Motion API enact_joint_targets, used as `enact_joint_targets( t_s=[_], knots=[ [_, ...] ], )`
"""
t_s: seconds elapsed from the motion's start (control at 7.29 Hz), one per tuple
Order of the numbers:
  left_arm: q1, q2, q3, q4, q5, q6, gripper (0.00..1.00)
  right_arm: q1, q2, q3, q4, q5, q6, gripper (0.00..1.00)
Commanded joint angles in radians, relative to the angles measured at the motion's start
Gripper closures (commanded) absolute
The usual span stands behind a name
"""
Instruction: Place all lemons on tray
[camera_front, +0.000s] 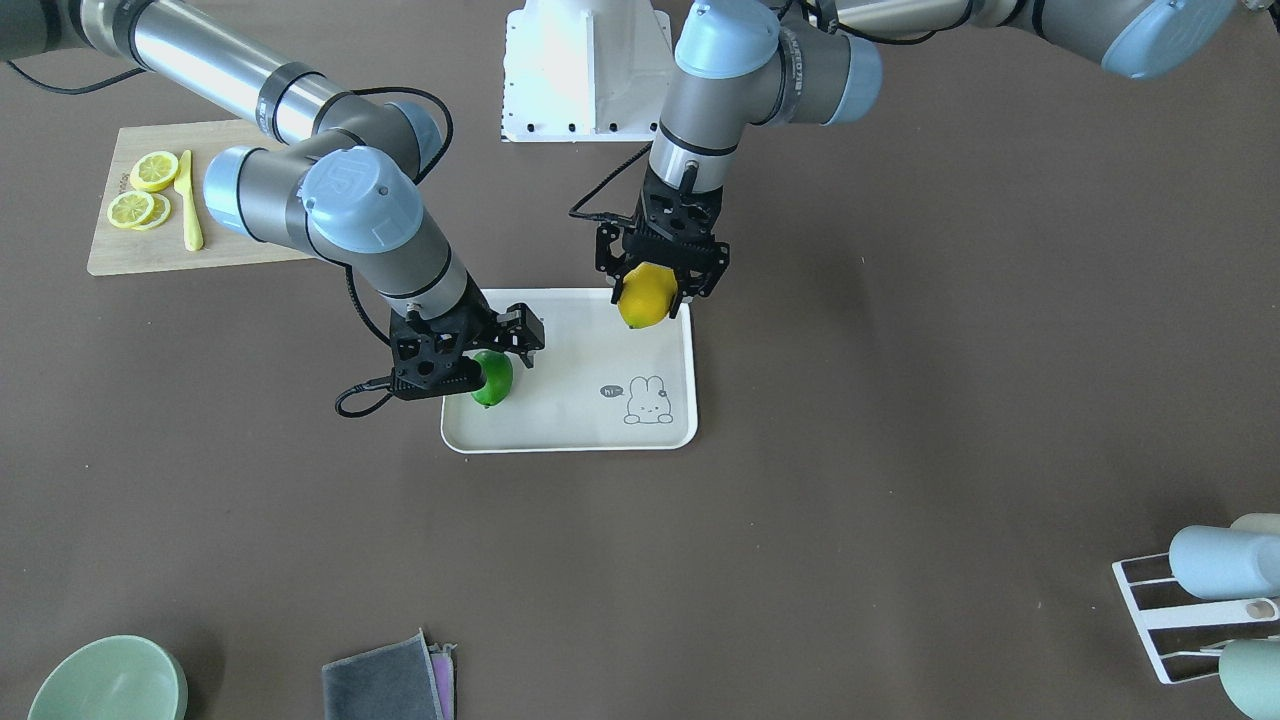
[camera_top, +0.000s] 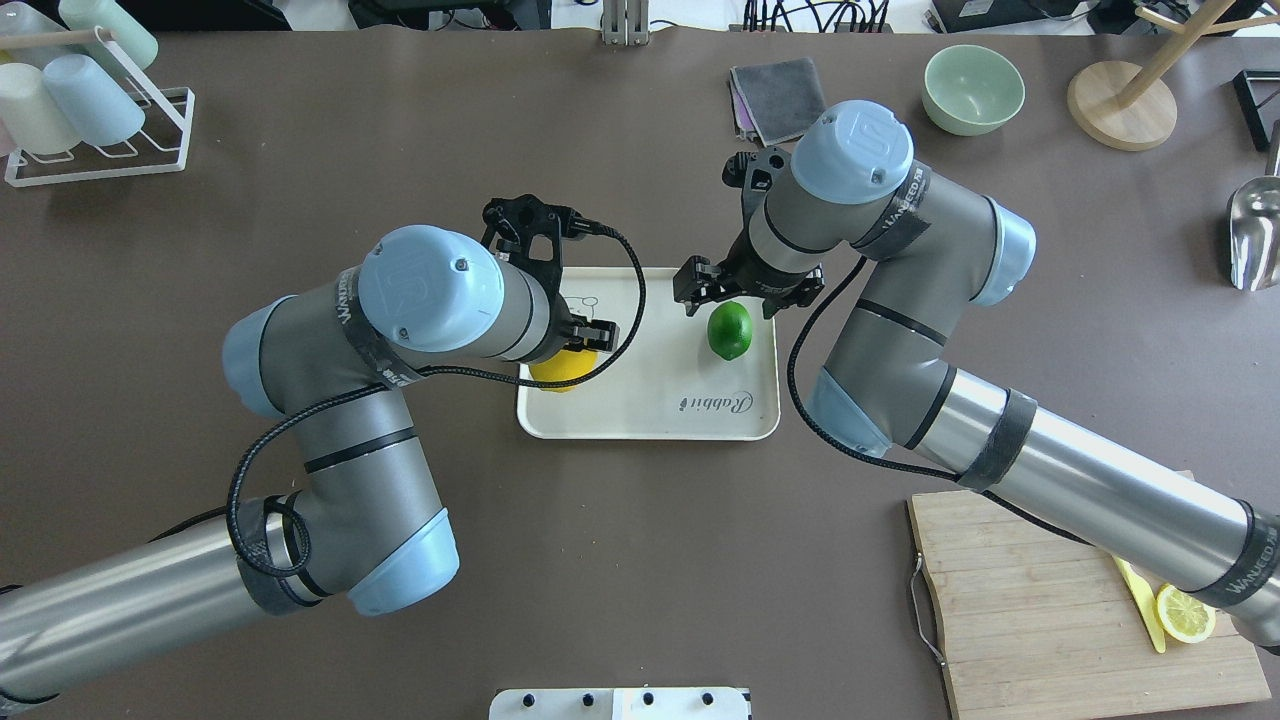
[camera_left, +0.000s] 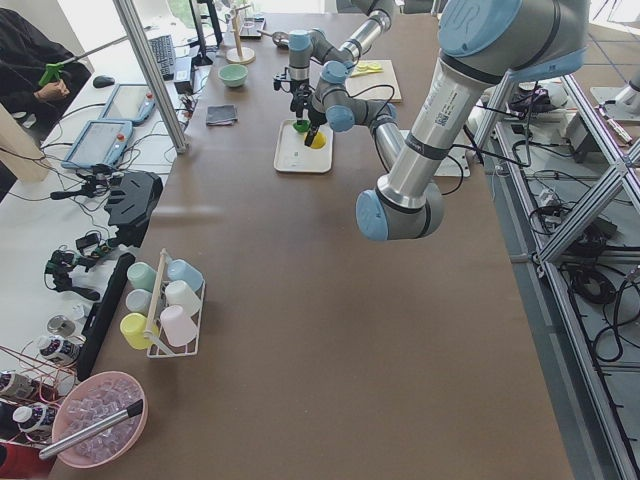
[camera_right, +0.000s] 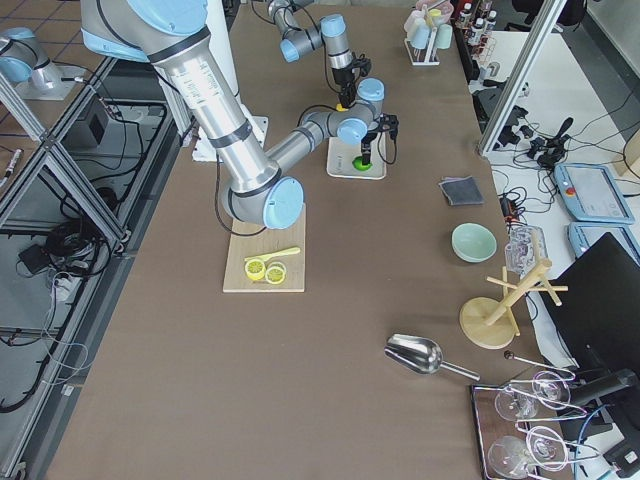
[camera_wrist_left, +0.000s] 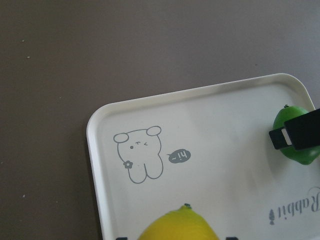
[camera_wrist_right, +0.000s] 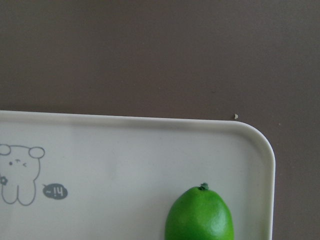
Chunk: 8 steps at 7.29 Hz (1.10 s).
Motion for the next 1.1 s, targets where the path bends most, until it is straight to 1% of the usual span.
enact_joint_targets(
  t_s=[0.0, 0.14, 0.27, 0.41, 0.69, 0.82, 0.96],
  knots=[
    [0.002, -0.022, 0.087, -0.061, 0.055, -0.016, 1.0, 0.03, -0.044, 0.13, -0.095, 0.026, -0.013, 0.0],
    [0.002, -0.022, 0.136, -0.118, 0.059, -0.022, 1.0, 0.044, -0.101, 0.202, -0.108, 0.022, -0.022, 0.0],
    [0.002, -0.022, 0.152, -0.133, 0.06, -0.034, 1.0, 0.074, -0.145, 0.232, -0.109, 0.029, -0.033, 0.0],
    [0.002, -0.023, 0.164, -0.135, 0.06, -0.034, 1.0, 0.079, -0.184, 0.253, -0.11, 0.031, -0.089, 0.0],
    [0.005, -0.023, 0.18, -0.137, 0.06, -0.034, 1.0, 0.105, -0.231, 0.296, -0.11, 0.032, -0.107, 0.0],
    [0.005, -0.031, 0.178, -0.14, 0.06, -0.034, 0.09, 0.12, -0.285, 0.342, -0.11, 0.035, -0.113, 0.0],
    [0.005, -0.031, 0.178, -0.146, 0.074, -0.045, 0.02, 0.142, -0.34, 0.38, -0.11, 0.037, -0.187, 0.0]
  ],
)
